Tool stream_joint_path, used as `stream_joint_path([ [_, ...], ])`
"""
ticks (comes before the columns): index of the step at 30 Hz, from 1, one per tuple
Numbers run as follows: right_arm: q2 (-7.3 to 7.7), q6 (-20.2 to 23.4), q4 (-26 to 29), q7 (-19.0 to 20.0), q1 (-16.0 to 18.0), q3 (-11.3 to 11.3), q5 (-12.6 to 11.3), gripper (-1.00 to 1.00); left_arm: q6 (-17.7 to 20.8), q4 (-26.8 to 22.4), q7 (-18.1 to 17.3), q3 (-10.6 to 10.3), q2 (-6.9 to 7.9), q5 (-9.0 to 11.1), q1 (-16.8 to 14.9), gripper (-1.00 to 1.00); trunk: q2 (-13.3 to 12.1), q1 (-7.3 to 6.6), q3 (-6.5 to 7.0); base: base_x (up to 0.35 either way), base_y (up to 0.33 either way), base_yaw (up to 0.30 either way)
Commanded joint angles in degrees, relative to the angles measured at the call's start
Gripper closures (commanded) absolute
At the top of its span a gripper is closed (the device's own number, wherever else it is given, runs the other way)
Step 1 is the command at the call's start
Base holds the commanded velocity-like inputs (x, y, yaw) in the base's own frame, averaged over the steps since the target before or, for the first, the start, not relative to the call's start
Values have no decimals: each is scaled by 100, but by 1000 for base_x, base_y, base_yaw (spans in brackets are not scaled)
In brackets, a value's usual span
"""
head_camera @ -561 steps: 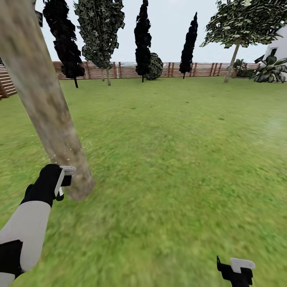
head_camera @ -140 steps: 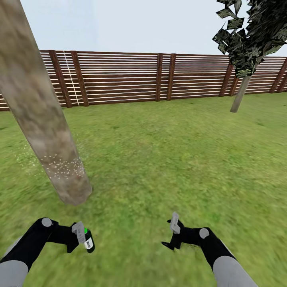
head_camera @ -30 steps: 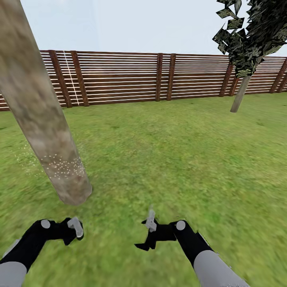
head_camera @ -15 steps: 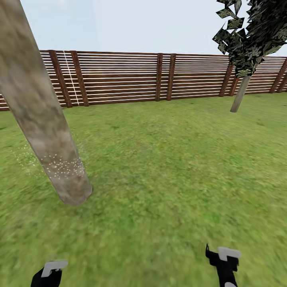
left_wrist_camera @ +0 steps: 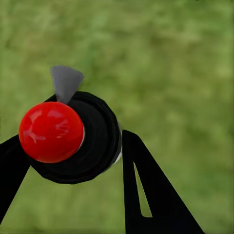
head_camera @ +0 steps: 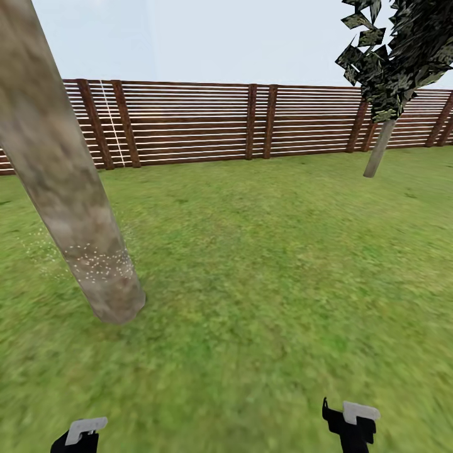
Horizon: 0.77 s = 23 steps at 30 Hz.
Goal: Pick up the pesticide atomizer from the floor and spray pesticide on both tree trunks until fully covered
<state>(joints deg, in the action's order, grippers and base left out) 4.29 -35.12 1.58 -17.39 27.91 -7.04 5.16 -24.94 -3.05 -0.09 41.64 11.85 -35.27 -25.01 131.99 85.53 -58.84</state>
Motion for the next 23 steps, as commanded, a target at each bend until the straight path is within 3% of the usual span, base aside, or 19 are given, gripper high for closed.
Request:
stream_joint_path([
  [1,-4,-5,-10,-16,-2,-38,55,-100,-20,6,0,48,2,-46,-4,100,2,-1,-5,0,0,0],
  [8,-203,92,-10,2,-636,-36,55,-100,-28,6,0,48,8,-42,4,100,2,-1,-5,0,0,0],
  [23,-209,93,-9,-1,-672,-34,55,-100,-28,-14,6,47,-5,-33,49,100,2,-1,-5,0,0,0],
])
